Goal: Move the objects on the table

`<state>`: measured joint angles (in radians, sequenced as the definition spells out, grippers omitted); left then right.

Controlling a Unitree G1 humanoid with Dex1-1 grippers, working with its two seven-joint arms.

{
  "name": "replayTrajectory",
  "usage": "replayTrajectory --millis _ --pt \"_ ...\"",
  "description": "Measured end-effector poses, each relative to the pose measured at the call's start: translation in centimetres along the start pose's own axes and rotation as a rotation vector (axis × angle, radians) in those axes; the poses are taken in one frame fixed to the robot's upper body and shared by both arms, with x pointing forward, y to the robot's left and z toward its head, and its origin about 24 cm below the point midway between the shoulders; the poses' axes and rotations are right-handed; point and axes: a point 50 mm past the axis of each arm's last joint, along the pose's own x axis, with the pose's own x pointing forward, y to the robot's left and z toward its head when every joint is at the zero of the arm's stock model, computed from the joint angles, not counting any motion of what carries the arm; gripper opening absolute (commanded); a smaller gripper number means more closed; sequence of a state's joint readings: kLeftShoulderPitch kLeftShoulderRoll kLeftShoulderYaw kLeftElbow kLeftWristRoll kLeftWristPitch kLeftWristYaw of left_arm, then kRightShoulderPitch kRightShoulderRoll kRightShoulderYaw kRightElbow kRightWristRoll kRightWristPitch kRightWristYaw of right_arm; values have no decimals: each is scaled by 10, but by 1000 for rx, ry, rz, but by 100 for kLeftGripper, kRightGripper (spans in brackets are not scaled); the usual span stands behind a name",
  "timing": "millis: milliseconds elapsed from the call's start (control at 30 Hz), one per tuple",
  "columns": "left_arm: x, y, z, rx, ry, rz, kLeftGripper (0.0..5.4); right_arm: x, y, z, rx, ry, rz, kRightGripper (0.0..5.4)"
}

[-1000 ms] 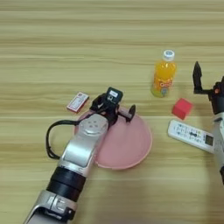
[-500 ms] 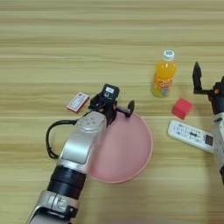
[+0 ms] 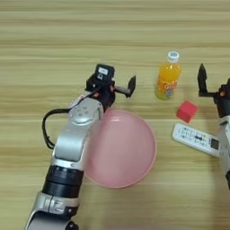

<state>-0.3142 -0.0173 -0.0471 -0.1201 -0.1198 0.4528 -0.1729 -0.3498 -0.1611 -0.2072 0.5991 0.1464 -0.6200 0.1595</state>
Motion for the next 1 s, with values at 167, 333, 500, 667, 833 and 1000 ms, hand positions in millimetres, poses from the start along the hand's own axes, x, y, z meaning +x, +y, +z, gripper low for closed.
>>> replayTrajectory --millis 167,333,500,667,833,1000 --pt "0 12 19 38 -109 48 539 0 0 -1 0 4 0 540" --pt "-4 31 37 156 -239 103 539 0 0 -1 0 4 0 540" --pt "-6 49 36 264 -299 156 539 0 0 -1 0 3 0 540" --pt "-13 74 32 356 -361 254 539 0 0 -1 0 2 0 540" --pt "-19 94 18 347 -374 321 539 0 0 0 0 2 0 540" --pt "-29 113 6 311 -398 295 539 0 -1 0 -2 1 1 540"
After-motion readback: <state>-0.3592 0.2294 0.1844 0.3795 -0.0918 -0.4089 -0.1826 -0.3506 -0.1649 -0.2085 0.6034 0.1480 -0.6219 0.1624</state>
